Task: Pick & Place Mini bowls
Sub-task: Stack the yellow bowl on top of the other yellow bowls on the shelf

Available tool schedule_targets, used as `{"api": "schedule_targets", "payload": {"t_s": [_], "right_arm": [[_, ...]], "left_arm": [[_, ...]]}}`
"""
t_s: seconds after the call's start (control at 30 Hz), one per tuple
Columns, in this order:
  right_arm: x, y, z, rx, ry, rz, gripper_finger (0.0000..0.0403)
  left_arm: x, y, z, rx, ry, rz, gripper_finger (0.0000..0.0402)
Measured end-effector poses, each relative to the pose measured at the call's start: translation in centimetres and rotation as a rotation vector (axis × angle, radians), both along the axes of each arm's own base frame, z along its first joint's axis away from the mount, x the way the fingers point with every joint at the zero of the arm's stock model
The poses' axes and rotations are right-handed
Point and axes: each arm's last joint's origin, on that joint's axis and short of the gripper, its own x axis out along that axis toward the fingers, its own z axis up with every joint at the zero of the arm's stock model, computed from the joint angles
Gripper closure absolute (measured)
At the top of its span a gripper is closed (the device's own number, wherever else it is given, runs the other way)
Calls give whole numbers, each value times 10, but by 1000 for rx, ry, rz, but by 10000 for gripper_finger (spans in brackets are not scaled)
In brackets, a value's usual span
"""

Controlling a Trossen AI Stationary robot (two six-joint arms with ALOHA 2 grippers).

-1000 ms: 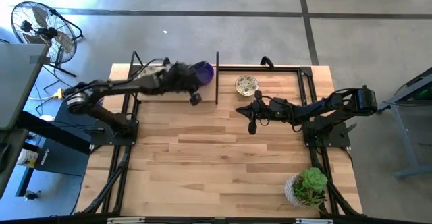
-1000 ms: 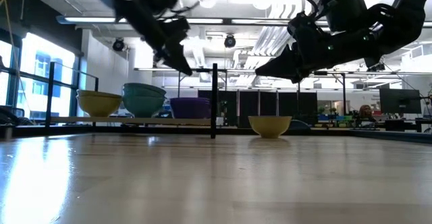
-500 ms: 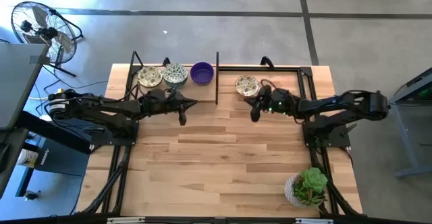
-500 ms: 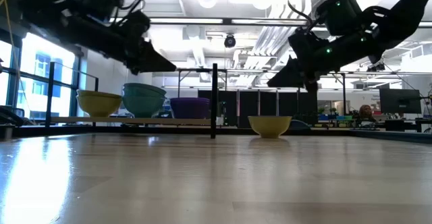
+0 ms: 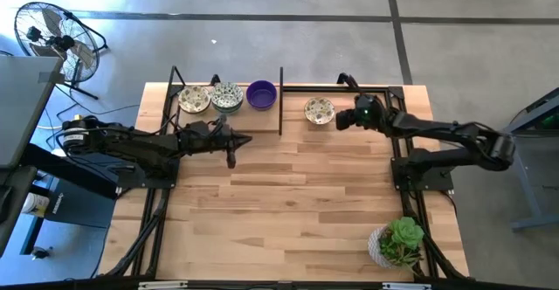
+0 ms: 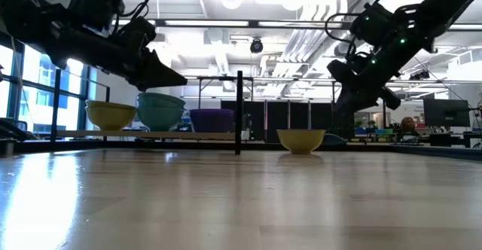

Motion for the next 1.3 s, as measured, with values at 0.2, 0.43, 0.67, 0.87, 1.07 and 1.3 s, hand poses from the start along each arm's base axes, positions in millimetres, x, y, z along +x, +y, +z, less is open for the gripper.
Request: {"api": "schedule_targets", "payload": {"t_s": [0.2,0.43,0.67,0.87,1.07,1.3], "right_arm": [[-2,-21,-12,52,4,-92,263],[13,-36,-29,53,-72,-87,272],[20,-41,-45,78,-68,-99,287],[26,-42,-48,87,-113,-76,302],[27,-41,-50,107,-118,-65,323],[31,-37,-50,118,-133,-47,350]], "left_arm": [[0,-1,0,3,-2,-31,401],[0,-1,-1,22,10,-40,401],[0,-2,-1,11,7,-79,401],[0,-3,-1,3,13,-112,401],[0,-4,-1,-2,12,-138,401],[0,-4,-1,-6,11,-142,401]]}}
